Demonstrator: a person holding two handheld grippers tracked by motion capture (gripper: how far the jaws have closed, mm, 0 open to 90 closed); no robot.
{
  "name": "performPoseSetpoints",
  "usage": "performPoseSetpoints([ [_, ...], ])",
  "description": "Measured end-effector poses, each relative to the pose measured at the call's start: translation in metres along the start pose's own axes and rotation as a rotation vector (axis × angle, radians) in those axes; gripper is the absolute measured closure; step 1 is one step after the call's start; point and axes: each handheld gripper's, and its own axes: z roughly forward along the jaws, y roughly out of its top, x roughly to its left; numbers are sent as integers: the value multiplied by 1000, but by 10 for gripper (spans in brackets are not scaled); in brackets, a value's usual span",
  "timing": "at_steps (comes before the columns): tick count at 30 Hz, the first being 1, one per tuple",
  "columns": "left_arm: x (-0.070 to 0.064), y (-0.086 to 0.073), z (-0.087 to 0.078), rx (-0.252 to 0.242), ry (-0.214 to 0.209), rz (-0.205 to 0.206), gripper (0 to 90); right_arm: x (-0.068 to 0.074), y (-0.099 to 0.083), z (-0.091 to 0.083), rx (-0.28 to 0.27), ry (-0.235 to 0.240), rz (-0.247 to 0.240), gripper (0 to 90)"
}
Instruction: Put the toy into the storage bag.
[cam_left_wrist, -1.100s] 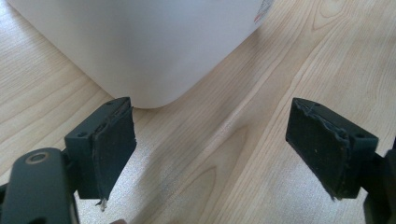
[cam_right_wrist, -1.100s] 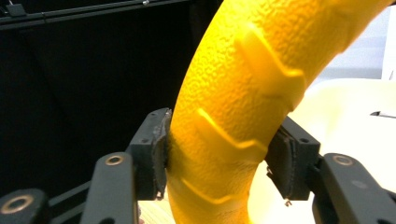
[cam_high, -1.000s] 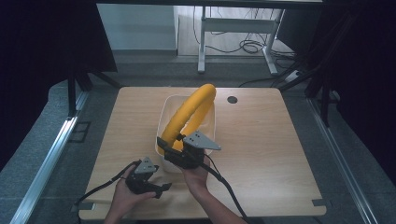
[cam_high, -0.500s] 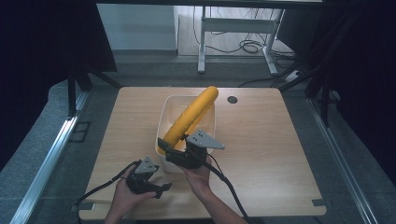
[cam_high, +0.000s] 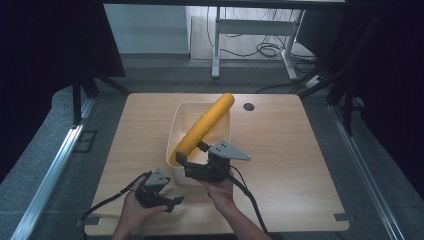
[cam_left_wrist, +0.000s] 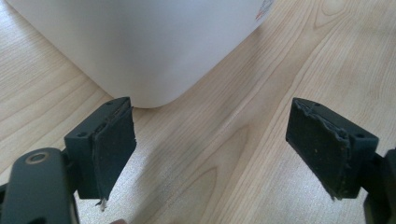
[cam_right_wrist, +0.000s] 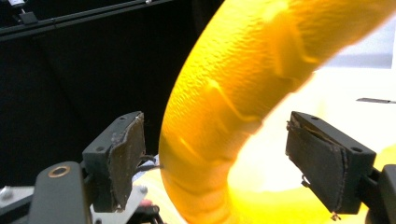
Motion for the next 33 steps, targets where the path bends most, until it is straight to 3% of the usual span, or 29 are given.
performPoseSetpoints([
  [6, 0, 0, -2, 3, 8, 4, 160, -9, 2, -21, -4, 27, 4, 205],
  [7, -1, 0, -2, 0, 6, 1, 159, -11, 1, -28, -7, 19, -18, 208],
  [11, -2, 0, -3, -2, 10, -1, 159, -17, 1, -38, -6, 23, -18, 214],
  [16, -2, 0, -6, -13, 13, -6, 159, -30, -2, -56, -16, -12, -55, 234],
  [28, -1, -1, -6, -7, 17, -2, 159, -85, -17, -97, -16, -119, -104, 349],
  [29, -1, -1, -6, -6, 17, 1, 159, -95, -21, -102, -4, -138, -91, 362],
  [33, -1, -1, -6, -2, 19, 4, 159, -112, -26, -108, 21, -171, -93, 385],
])
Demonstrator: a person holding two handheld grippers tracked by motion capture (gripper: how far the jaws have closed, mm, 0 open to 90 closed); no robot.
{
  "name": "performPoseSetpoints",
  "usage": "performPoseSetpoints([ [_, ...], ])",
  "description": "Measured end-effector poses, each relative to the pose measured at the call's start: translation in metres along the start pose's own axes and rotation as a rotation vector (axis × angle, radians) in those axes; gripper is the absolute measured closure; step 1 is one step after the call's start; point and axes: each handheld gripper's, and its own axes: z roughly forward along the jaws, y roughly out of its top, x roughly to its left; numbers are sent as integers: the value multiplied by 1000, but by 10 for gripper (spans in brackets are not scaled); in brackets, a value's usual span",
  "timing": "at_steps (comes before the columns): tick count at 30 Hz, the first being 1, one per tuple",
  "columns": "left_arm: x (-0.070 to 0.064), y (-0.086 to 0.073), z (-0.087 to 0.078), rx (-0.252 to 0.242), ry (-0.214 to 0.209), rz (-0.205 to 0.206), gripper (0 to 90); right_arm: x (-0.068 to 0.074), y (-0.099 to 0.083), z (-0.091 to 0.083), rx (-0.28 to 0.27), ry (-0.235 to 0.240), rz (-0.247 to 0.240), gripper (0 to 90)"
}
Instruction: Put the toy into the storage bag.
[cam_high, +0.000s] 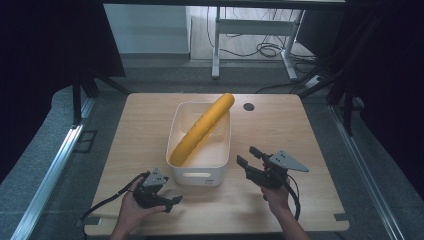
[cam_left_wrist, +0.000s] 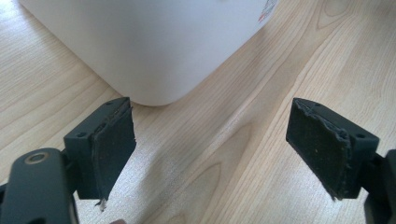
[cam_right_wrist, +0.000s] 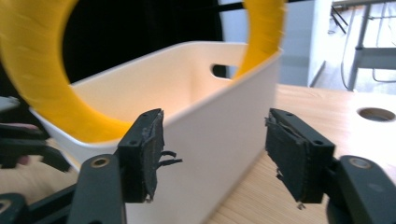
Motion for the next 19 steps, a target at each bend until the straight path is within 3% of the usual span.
performPoseSetpoints([
  [8, 0, 0, 0, -1, 0, 1, 159, -27, -11, -10, 38, -34, 34, 398],
  [15, 1, 1, 1, -5, -2, -2, 159, -30, -14, -12, 44, -38, 40, 393],
  [19, 3, 1, 3, 1, -6, -1, 159, -31, -19, -11, 87, -49, 25, 376],
])
